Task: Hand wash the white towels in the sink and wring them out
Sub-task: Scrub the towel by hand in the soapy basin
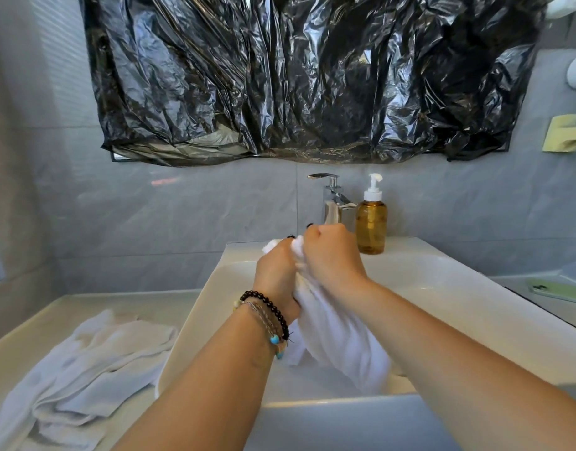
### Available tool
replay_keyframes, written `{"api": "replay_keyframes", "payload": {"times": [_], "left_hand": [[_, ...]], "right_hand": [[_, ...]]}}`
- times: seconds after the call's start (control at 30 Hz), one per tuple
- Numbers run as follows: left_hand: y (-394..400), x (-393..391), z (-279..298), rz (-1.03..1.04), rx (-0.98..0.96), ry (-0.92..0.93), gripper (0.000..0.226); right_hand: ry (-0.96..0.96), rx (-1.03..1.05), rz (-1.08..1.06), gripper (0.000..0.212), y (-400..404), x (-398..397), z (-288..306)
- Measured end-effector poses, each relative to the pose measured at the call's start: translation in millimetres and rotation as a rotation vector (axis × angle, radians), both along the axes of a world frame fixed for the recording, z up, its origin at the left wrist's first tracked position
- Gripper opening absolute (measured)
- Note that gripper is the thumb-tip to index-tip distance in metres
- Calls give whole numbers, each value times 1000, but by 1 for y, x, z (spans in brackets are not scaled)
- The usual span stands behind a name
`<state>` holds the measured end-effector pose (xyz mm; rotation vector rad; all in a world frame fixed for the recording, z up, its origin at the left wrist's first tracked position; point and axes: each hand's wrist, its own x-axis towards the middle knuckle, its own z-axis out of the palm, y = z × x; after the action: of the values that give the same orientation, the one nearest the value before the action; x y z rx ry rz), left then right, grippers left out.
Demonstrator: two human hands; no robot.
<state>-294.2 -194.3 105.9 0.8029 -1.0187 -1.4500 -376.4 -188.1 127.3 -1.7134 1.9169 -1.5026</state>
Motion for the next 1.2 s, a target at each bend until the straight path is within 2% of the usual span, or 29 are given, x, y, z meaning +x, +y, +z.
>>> {"api": "replay_keyframes", "payload": {"times": [0.1, 0.23, 0.37, 0.43, 0.5, 0.57, 0.63, 0.67, 0.73, 0.83, 0.9, 0.93, 1.03, 1.13, 1.2], "left_hand": [[-5, 8, -3, -26, 38, -20, 15], [5, -2, -2, -103, -11, -27, 6], [-1, -3, -5, -86, -17, -29, 36], [0, 0, 0, -41, 32, -36, 55], [0, 2, 3, 24, 35, -16, 48], [1, 3, 5, 40, 20, -37, 37], [4, 2, 6, 26, 17, -70, 31], [4, 2, 5, 27, 11, -85, 26], [4, 3, 5, 55, 10, -107, 22], [2, 6, 3, 108, 96, -130, 34], [0, 8, 2, 129, 134, -136, 33], [-1, 10, 1, 120, 133, -131, 36], [-3, 13, 2, 60, 78, -63, 51], [-1, 14, 4, 58, 46, -20, 34], [-2, 14, 4, 75, 62, -32, 26]], "right_hand": [[98, -94, 106, 50, 29, 11, -16], [159, -95, 25, 49, 6, -15, -4], [10, -38, -18, 47, -10, -26, -4], [-224, 106, 33, 37, -14, -33, -12], [-609, 419, 274, 53, -9, -41, -12], [-812, 593, 583, 65, 0, -50, -7], [-864, 546, 747, 50, 5, -57, -5], [-903, 492, 760, 38, 4, -59, -4], [-1031, 314, 620, 22, 0, -61, -3], [-1213, 147, 422, 31, -11, -72, -3], [-1230, 173, 415, 30, -12, -75, -5], [-1179, 218, 444, 29, -11, -74, -6], [-873, 419, 581, 19, -6, -60, -13], [-804, 597, 660, 19, 3, -48, -15], [-845, 554, 656, 19, 8, -45, -11]]}}
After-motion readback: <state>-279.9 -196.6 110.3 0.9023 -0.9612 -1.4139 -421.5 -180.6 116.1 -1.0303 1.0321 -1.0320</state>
